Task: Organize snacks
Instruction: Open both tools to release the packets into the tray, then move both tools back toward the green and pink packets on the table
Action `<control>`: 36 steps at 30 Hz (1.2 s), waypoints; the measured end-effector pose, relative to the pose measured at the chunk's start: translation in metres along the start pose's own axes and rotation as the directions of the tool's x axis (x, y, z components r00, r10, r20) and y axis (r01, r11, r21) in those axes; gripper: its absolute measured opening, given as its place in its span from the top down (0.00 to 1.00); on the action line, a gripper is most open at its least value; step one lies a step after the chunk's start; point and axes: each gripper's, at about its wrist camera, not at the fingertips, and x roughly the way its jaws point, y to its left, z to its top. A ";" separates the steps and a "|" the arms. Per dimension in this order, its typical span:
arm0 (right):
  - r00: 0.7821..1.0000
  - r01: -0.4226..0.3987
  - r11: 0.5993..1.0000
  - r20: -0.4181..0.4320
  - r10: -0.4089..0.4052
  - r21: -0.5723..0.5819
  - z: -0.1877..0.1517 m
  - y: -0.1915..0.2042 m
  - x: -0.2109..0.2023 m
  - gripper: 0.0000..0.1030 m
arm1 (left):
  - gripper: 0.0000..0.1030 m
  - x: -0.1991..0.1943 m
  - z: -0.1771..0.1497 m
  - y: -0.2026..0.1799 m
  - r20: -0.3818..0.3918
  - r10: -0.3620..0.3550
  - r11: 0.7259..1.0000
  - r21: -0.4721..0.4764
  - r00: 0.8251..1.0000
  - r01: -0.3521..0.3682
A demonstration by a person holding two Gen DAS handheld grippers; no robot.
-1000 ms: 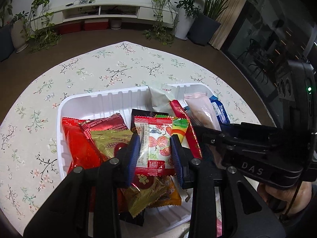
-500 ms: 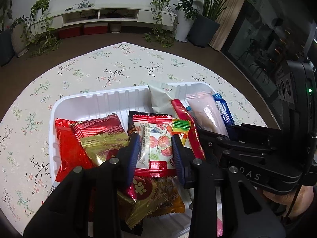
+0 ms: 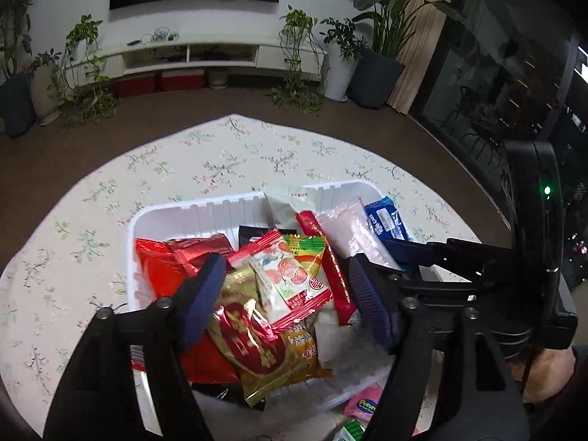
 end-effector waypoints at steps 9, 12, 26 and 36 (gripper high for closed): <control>0.995 0.008 1.000 0.102 -0.005 -0.029 -0.009 0.019 -0.053 0.26 | 0.04 -0.069 -0.008 -0.004 0.109 0.089 0.996 0.013 0.990 -0.091; 0.991 -0.012 1.000 0.136 0.015 -0.020 -0.016 0.022 -0.071 0.19 | 0.01 -0.094 -0.020 -0.013 0.144 0.150 0.986 0.051 0.978 -0.159; 0.974 -0.072 0.997 0.218 0.064 0.028 -0.085 0.041 -0.132 0.11 | 0.01 -0.177 -0.089 -0.050 0.178 0.531 0.842 -0.004 0.829 -0.539; 0.974 -0.025 1.000 0.225 0.026 -0.006 -0.108 0.058 -0.152 0.10 | 0.01 -0.193 -0.121 -0.043 0.103 0.448 0.894 -0.047 0.888 -0.445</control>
